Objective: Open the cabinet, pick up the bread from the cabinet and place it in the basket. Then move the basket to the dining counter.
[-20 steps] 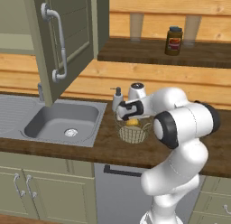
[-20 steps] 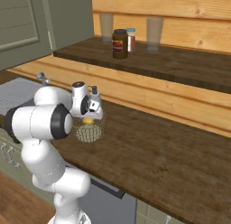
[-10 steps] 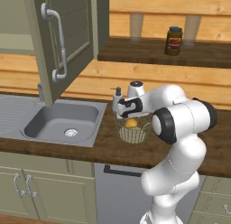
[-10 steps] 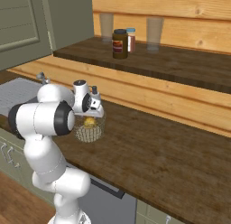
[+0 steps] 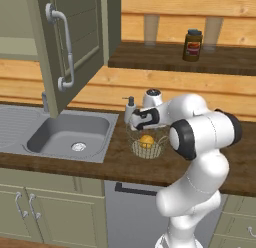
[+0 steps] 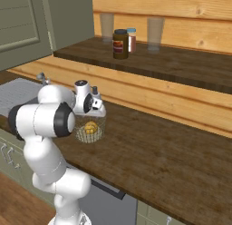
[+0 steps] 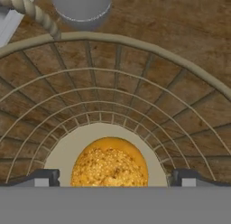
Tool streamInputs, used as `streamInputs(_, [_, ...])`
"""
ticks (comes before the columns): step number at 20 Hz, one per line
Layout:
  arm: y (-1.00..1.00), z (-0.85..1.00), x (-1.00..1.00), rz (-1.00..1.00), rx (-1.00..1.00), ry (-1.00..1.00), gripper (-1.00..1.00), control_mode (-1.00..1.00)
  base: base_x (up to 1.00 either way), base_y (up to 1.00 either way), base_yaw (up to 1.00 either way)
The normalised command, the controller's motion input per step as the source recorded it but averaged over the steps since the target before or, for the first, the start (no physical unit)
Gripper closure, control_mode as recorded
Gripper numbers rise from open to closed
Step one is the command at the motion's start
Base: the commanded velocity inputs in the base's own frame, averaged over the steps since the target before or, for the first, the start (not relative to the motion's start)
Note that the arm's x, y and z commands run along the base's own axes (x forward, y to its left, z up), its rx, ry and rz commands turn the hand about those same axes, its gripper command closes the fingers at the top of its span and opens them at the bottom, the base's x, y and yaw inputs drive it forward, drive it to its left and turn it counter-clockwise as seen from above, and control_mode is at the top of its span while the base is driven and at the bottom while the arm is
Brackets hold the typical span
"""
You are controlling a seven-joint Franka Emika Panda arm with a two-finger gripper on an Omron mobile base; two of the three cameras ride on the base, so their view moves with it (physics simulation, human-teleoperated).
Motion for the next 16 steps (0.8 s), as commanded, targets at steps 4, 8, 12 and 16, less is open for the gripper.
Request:
streamInputs(4, [-0.31,0.18,-0.31,-0.02,0.00,-0.14,-1.00,-1.00,0.00,0.00,0.00])
streamInputs(8, [-0.31,0.36,-0.40,-0.06,0.00,-0.15,-1.00,-1.00,0.00,0.00,0.00])
streamInputs(12, [-0.44,0.07,-0.06,-0.15,0.00,-0.02,-1.00,-1.00,0.00,0.00,0.00])
streamInputs(16, [-0.33,0.01,-0.14,-0.07,0.07,0.00,-1.00,-1.00,0.00,0.00,0.00])
